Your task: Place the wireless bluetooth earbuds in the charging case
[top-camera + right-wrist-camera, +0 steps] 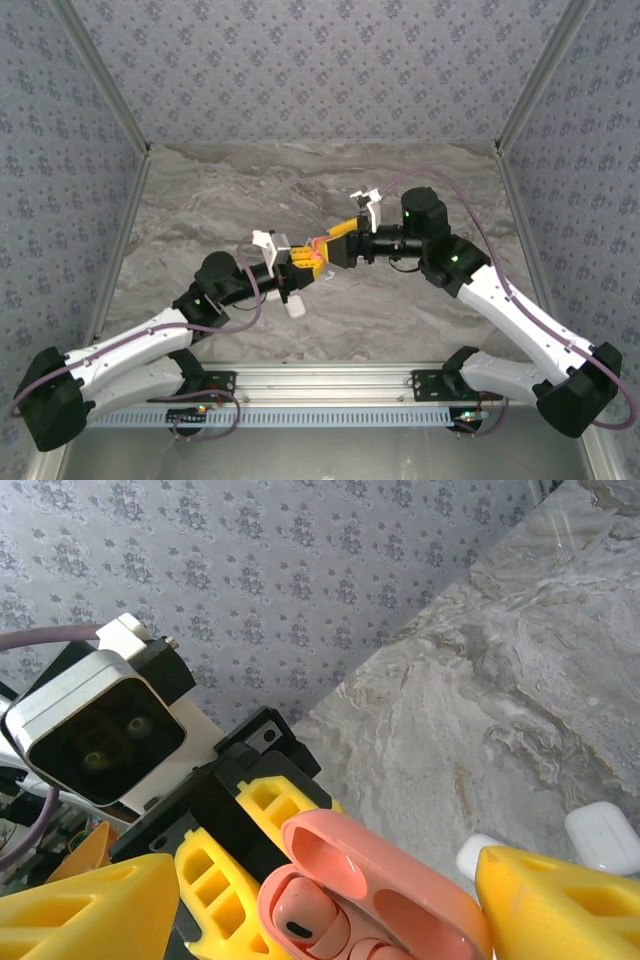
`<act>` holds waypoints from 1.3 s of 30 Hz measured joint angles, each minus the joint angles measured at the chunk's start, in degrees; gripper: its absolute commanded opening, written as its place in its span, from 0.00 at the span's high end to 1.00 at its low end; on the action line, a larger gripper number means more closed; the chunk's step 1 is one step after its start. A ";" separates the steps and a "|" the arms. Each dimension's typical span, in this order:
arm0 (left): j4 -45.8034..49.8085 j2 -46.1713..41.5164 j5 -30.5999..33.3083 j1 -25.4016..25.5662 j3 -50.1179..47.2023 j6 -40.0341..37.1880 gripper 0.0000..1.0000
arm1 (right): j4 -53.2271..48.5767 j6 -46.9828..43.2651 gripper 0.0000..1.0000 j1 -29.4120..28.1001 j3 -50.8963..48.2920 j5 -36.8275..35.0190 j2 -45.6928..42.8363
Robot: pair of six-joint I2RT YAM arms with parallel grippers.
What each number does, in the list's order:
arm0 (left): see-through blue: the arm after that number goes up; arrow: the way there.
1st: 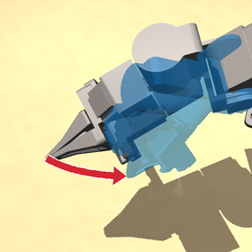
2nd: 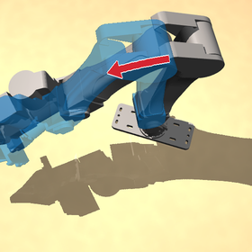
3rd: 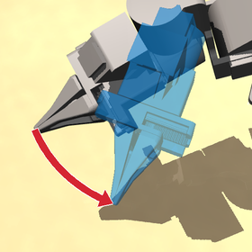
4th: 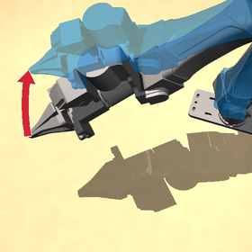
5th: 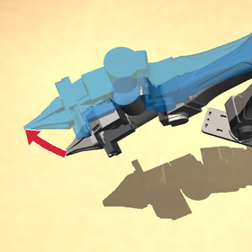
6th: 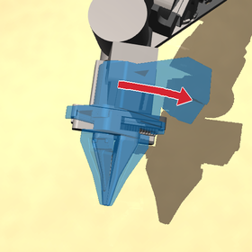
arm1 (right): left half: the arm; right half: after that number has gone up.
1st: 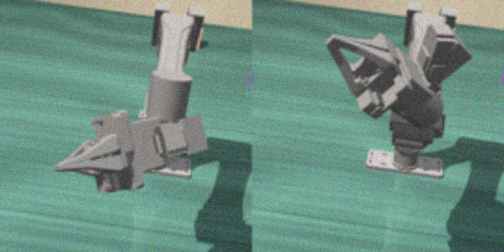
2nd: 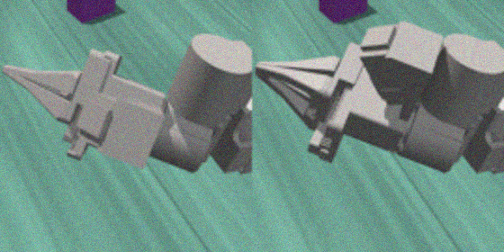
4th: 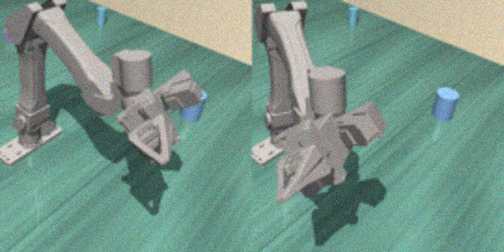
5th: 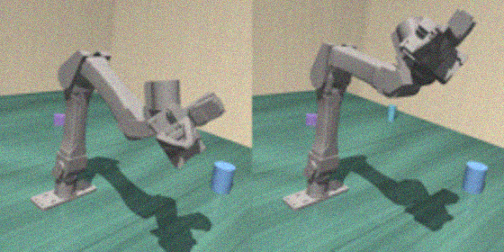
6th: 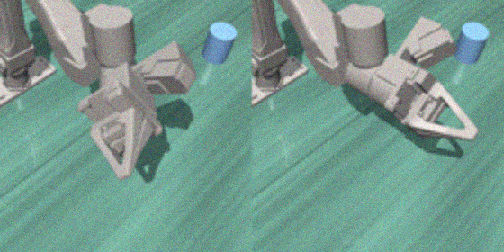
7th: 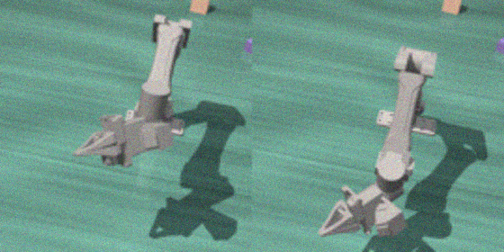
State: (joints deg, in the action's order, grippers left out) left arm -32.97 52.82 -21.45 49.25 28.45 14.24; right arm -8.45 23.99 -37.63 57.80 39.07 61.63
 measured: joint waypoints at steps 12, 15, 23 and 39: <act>1.01 0.02 0.92 0.00 0.00 -0.20 1.00 | -3.39 -0.96 0.25 -0.42 0.00 -0.70 -3.89; 1.44 0.02 1.33 0.00 0.00 -0.22 1.00 | -4.39 -1.44 0.22 -0.42 0.00 -1.92 -4.39; 7.96 0.35 7.39 -0.20 2.69 0.00 1.00 | -10.73 -4.37 0.21 -0.46 0.00 -17.55 -8.26; 23.47 18.01 4.57 -30.27 9.53 14.38 1.00 | -21.18 -2.69 0.21 -0.11 -1.66 -36.68 -10.10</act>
State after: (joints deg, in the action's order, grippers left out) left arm -9.50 70.83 -16.88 18.98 37.98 28.62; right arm -29.63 21.30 -37.74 56.14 2.39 51.53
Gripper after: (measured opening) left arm 0.187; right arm 0.793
